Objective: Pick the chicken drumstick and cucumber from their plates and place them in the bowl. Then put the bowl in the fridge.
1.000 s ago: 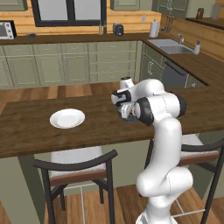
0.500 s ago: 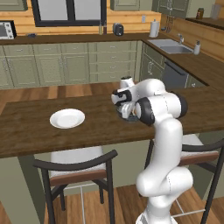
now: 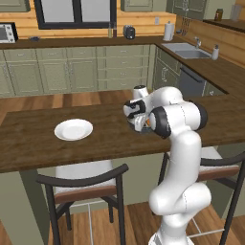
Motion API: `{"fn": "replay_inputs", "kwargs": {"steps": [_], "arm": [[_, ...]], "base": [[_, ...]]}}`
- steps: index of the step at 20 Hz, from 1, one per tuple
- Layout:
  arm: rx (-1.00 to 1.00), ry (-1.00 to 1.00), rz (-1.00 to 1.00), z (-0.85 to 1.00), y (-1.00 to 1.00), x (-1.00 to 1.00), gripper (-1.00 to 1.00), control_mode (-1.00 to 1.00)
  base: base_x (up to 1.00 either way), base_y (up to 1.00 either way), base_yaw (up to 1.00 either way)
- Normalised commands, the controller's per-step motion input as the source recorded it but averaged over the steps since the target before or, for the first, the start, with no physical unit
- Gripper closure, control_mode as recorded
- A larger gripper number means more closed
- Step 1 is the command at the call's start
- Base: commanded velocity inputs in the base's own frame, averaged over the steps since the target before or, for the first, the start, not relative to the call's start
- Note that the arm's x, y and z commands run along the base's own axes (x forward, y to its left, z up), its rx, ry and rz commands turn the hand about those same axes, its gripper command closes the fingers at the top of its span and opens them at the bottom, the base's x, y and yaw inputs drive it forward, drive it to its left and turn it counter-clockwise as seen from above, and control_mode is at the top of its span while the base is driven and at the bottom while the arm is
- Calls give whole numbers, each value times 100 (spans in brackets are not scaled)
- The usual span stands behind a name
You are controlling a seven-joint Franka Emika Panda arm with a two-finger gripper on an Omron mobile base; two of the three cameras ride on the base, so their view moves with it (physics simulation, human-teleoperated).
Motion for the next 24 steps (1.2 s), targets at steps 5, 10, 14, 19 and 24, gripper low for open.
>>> {"fn": "replay_inputs", "kwargs": {"steps": [5,10,14,19,24], "arm": [[0,0,0,-30,0,24,-100,-100],[0,0,0,-33,0,8,100,-100],[0,0,0,-40,0,1,100,-100],[0,-1,0,-24,0,0,100,-100],[0,-6,0,-1,0,0,100,-100]], "base": [[0,0,0],[0,0,0],[0,0,0],[0,0,0],[0,0,0]]}}
